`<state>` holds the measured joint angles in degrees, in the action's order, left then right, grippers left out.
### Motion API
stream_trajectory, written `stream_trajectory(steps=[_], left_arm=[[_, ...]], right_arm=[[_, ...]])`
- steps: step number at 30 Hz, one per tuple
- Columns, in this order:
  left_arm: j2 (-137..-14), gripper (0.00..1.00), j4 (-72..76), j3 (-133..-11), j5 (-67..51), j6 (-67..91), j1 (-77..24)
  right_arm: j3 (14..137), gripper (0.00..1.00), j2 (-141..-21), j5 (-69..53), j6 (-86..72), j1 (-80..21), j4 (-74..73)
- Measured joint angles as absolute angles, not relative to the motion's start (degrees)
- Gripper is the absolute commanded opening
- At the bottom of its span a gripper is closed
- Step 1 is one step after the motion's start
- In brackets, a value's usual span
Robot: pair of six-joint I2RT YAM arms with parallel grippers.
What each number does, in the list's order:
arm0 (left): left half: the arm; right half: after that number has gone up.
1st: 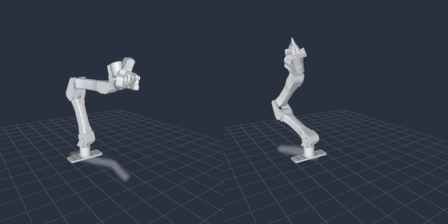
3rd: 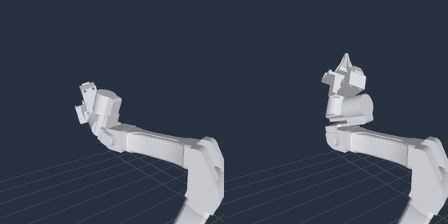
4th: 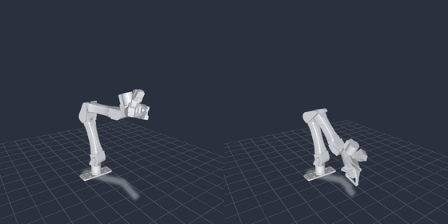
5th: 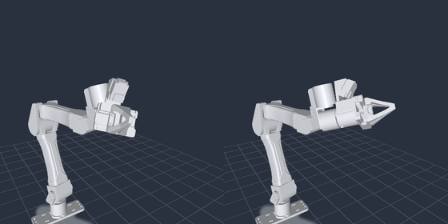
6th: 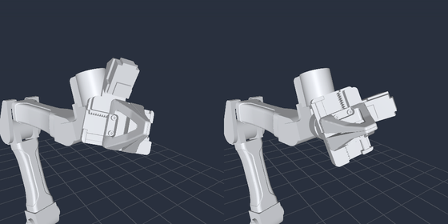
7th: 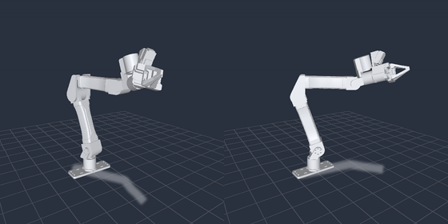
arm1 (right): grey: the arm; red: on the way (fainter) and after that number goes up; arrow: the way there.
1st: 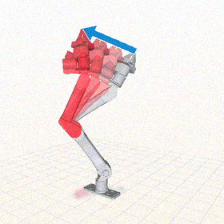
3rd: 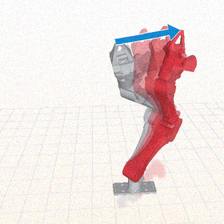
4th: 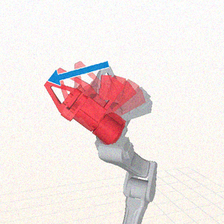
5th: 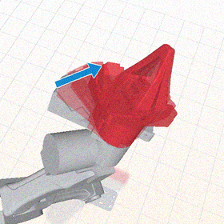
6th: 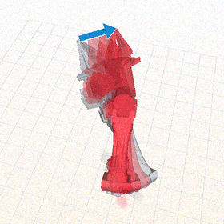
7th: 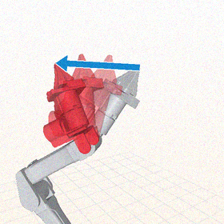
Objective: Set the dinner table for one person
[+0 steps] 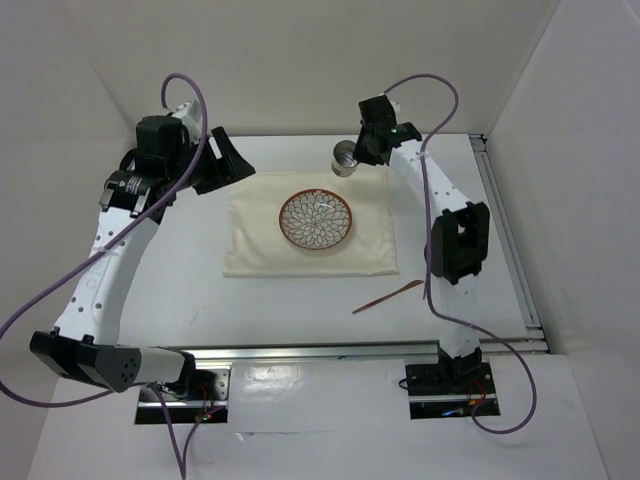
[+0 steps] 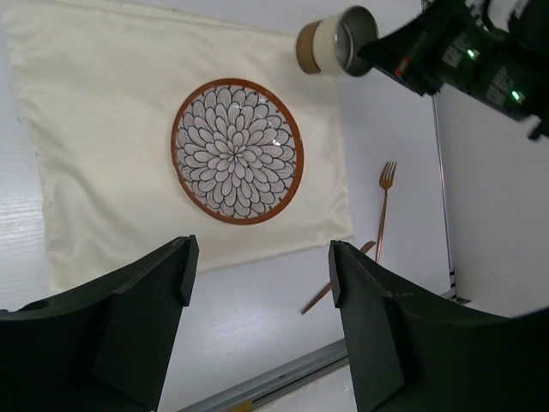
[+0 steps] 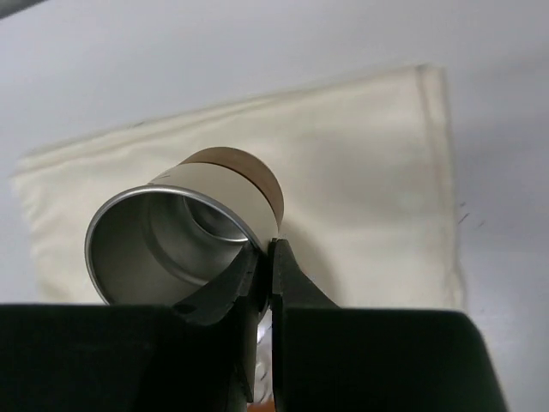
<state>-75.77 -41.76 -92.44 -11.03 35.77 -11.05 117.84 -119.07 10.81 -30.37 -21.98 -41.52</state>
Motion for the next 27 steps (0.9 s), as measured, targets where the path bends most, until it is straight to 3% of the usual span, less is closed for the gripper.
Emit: stream_trajectory(steps=[6, 14, 15, 18, 19, 22, 27], left_arm=[[-78.5, 0.79, -42.1, -91.6, -13.7, 33.1, -12.9], [-82.4, 0.83, -42.6, -91.4, -14.2, 31.4, -16.6], [-83.0, 0.83, -42.7, -91.5, -13.7, 31.3, -17.6], [-85.3, 0.84, -44.0, -92.2, -12.8, 30.2, -21.0], [-86.0, 0.84, -44.6, -92.5, -12.4, 30.0, -22.1], [-87.5, 0.83, -45.9, -93.7, -11.5, 29.9, -24.9], [-90.6, 0.77, -46.8, -97.2, -9.6, 28.3, -31.4]], right_arm=[[124.9, 0.00, -132.8, 11.0, -30.4, -15.7, -47.4], [124.1, 0.03, -134.8, 7.2, -30.4, -12.5, -48.1], [124.1, 0.08, -134.8, 6.7, -30.3, -12.3, -48.1], [124.1, 0.55, -134.8, 6.2, -30.5, -11.8, -48.1], [124.1, 0.79, -134.8, 5.7, -30.0, -11.7, -48.1], [124.2, 0.93, -134.8, 5.1, -29.3, -11.7, -48.1], [123.8, 0.94, -132.0, 3.9, -28.5, -11.3, -48.1]])
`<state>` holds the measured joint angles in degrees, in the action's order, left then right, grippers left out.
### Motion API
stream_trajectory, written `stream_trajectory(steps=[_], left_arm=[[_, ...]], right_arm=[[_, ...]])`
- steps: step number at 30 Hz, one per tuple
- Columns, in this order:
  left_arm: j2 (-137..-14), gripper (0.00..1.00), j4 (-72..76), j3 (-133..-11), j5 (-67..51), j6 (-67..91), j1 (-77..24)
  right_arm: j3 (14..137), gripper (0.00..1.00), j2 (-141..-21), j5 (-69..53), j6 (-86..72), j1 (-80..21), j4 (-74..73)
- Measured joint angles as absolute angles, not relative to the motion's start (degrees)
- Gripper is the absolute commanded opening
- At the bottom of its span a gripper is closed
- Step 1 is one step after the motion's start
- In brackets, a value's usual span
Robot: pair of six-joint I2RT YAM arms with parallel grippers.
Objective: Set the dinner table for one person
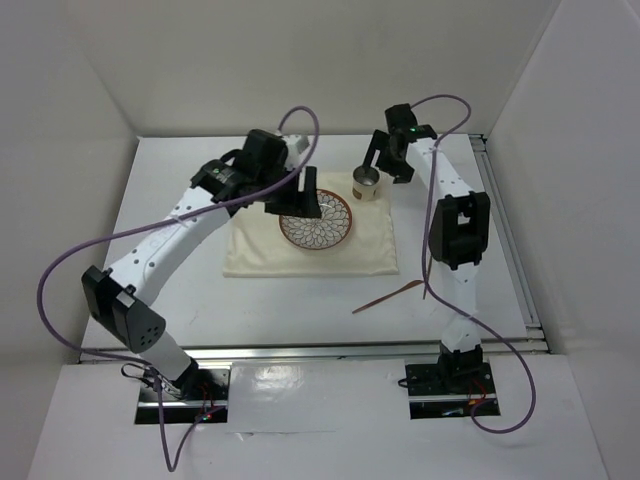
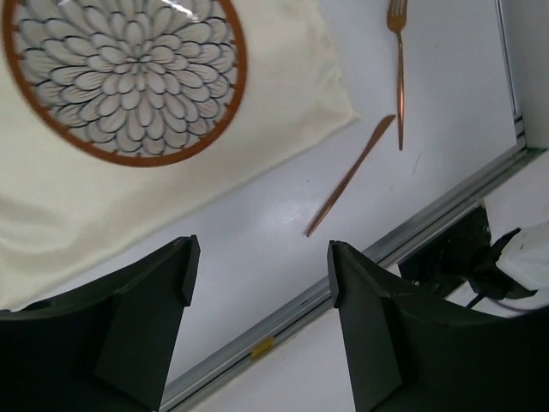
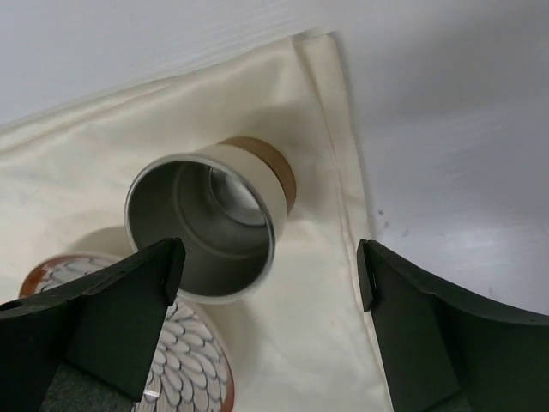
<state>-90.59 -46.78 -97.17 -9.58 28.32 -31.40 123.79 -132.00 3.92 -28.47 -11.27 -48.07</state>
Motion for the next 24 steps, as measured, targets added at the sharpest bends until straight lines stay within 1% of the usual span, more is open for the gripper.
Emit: stream_trajectory(steps=[1, 2, 3, 5, 6, 7, 8, 10, 12, 14, 16, 20, 24], left_arm=[[-91.8, 0.75, -46.8, -98.0, -9.4, 27.7, -33.5], [-92.9, 0.70, -46.7, -98.5, -9.2, 27.0, -35.5], [-94.3, 0.70, -46.7, -98.8, -9.0, 26.5, -38.0], [-97.6, 0.69, -46.7, -98.8, -8.6, 25.1, -43.0], [-99.5, 0.69, -46.7, -98.7, -8.2, 24.2, -45.5], [-100.8, 0.69, -46.6, -98.7, -7.7, 23.8, -47.2], [-103.1, 0.69, -46.5, -98.6, -7.2, 23.6, -49.9], [-106.5, 0.69, -46.5, -98.3, -6.3, 22.6, -53.8], [-108.9, 0.69, -46.7, -98.1, -6.0, 22.5, -56.0], [-109.8, 0.69, -46.8, -97.6, -5.6, 22.5, -56.3], [-109.9, 0.69, -46.9, -97.2, -4.7, 22.6, -55.7], [-109.6, 0.69, -47.0, -97.2, -2.9, 23.0, -54.4], [-107.9, 0.69, -47.7, -97.2, -1.8, 24.3, -52.6]], right_arm=[[122.5, 0.93, -130.0, 3.9, -28.3, -10.9, -47.9], [120.1, 0.91, -127.0, 3.8, -28.1, -10.4, -47.6], [115.8, 0.86, -122.5, 3.6, -27.8, -9.4, -46.0], [106.3, 0.78, -111.8, 3.2, -27.5, -5.7, -44.8], [99.9, 0.74, -104.9, 2.5, -27.3, -2.7, -42.2], [94.7, 0.67, -98.8, 2.2, -27.2, 1.1, -41.6], [90.3, 0.64, -93.5, 2.0, -27.1, 5.2, -41.1], [82.9, 0.63, -85.4, 2.3, -27.0, 13.5, -39.3], [76.3, 0.63, -80.7, 2.4, -27.1, 17.4, -39.2], [70.2, 0.66, -79.3, 1.2, -27.3, 16.6, -39.1], [65.4, 0.66, -81.4, -0.8, -27.7, 15.4, -39.4], [61.2, 0.66, -89.2, -2.8, -28.7, 14.6, -39.7], [58.3, 0.62, -90.3, -2.8, -28.9, 13.0, -39.6]])
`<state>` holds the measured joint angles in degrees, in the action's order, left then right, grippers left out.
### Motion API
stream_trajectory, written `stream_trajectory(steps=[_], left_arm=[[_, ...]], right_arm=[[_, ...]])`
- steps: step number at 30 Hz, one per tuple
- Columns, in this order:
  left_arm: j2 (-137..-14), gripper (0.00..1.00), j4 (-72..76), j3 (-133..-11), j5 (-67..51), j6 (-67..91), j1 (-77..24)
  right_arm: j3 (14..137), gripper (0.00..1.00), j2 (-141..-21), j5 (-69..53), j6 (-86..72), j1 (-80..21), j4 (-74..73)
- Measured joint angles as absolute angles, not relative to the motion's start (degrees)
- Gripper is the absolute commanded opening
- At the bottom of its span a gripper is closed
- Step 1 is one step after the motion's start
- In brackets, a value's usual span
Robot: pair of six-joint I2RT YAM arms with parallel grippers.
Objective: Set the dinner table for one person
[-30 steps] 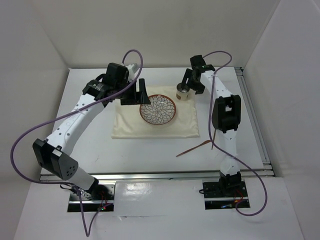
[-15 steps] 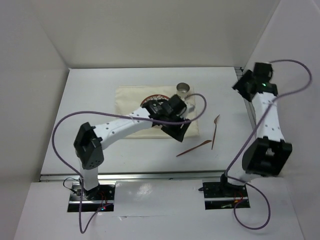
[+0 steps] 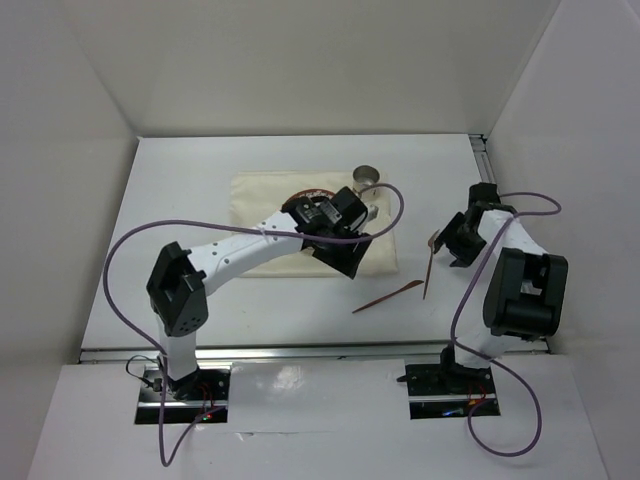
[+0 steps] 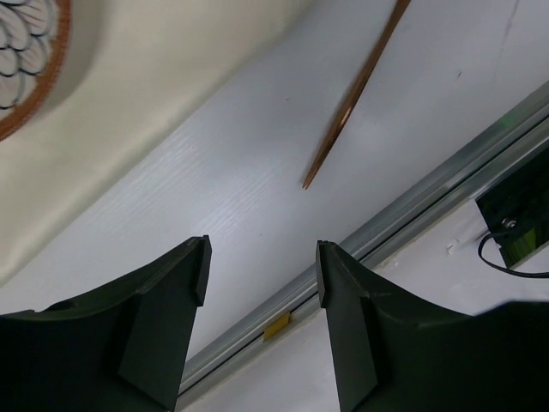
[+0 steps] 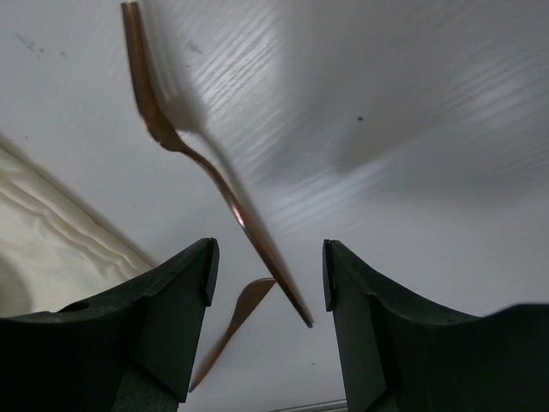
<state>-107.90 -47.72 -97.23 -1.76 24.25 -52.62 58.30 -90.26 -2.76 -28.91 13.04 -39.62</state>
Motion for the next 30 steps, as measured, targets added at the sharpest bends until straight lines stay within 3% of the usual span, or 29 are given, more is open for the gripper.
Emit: stream_trajectory(steps=[12, 16, 22, 30], left_arm=[[-93.8, 0.71, -48.3, -99.2, -3.4, 27.2, -41.3], [-91.4, 0.71, -48.5, -99.4, -5.1, 27.2, -37.7], [-89.7, 0.71, -49.1, -99.4, -6.5, 27.2, -33.2], [-86.7, 0.72, -50.2, -100.1, -9.6, 27.2, -30.2]], right_arm=[[58.0, 0.57, -96.8, 3.9, -29.2, 2.2, -38.1], [56.7, 0.46, -96.9, 5.4, -29.5, 2.1, -37.6], [56.3, 0.03, -96.8, 5.3, -29.5, 2.2, -36.7], [67.4, 0.00, -96.8, 17.4, -30.6, -3.6, -44.6]])
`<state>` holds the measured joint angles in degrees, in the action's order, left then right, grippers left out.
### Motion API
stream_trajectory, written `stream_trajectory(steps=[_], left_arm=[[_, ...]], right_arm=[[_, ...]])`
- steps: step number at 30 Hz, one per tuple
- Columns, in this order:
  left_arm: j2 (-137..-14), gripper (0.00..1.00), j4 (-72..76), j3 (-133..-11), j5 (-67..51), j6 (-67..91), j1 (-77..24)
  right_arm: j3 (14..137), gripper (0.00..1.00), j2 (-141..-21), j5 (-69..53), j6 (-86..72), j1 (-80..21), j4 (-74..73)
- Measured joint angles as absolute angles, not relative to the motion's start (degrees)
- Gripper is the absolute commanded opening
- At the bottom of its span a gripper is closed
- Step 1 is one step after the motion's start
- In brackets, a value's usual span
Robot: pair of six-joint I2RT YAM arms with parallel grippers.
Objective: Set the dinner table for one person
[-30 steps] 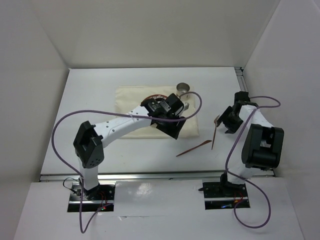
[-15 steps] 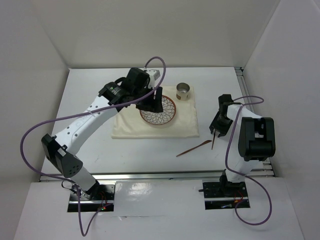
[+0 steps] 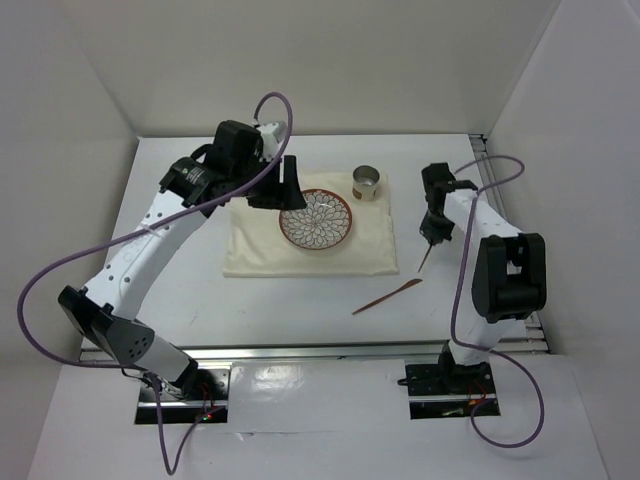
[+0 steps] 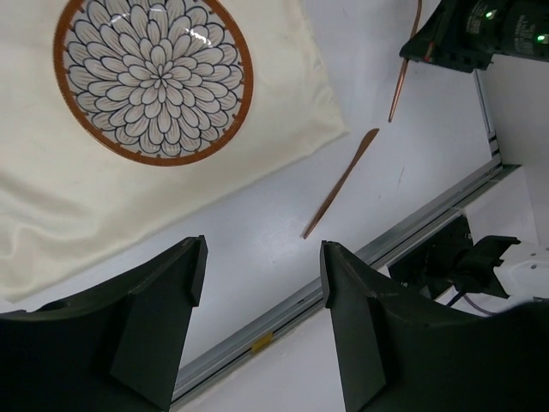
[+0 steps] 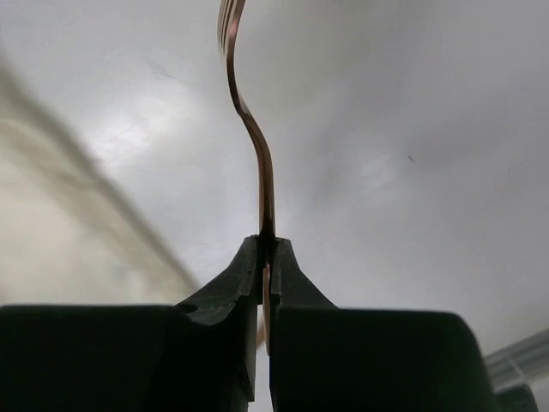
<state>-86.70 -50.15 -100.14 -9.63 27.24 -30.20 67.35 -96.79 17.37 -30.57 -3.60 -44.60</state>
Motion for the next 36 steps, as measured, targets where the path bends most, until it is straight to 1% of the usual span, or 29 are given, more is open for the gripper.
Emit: stream_trajectory(steps=[5, 9, 12, 14, 18, 21, 24, 33, 34, 35, 36], left_arm=[[-84.3, 0.73, -50.9, -101.0, -10.7, 28.4, -26.0], [-80.7, 0.73, -51.6, -101.0, -8.8, 30.8, -21.6], [-77.3, 0.73, -52.0, -101.0, -6.8, 32.5, -18.2], [-74.9, 0.73, -52.4, -101.0, -5.8, 33.5, -15.9], [-71.1, 0.73, -52.6, -100.7, -4.7, 34.5, -13.0], [-68.8, 0.75, -52.6, -99.9, -4.8, 34.8, -11.1], [-68.0, 0.75, -52.9, -99.1, -5.6, 34.8, -9.6], [-68.1, 0.75, -54.7, -96.0, -7.9, 34.3, -7.0], [-68.0, 0.75, -54.8, -95.8, -8.0, 34.3, -6.7], [-68.0, 0.75, -55.0, -95.8, -8.1, 34.2, -6.5], [-68.0, 0.75, -55.0, -95.8, -8.3, 33.9, -6.3]], right_arm=[[87.5, 0.00, -97.4, 20.4, -30.5, -14.2, -48.3], [100.7, 0.00, -100.6, 14.6, -31.2, -26.4, -47.5], [109.9, 0.00, -107.8, 8.6, -32.5, -34.8, -46.5], [116.7, 0.00, -115.2, 5.7, -33.4, -39.2, -46.5], [126.5, 0.00, -128.3, 1.8, -34.6, -44.6, -45.7], [131.8, 0.00, -135.7, -0.4, -35.3, -46.3, -45.5], [134.1, 0.00, -140.1, -2.1, -36.6, -46.4, -44.9], [136.3, 0.00, -145.3, -5.1, -39.2, -42.4, -40.1], [136.5, 0.05, -145.9, -5.3, -39.3, -42.1, -39.4], [136.5, 0.20, -146.5, -5.5, -39.4, -41.6, -38.9], [136.6, 0.25, -147.1, -5.7, -39.7, -41.3, -38.4]])
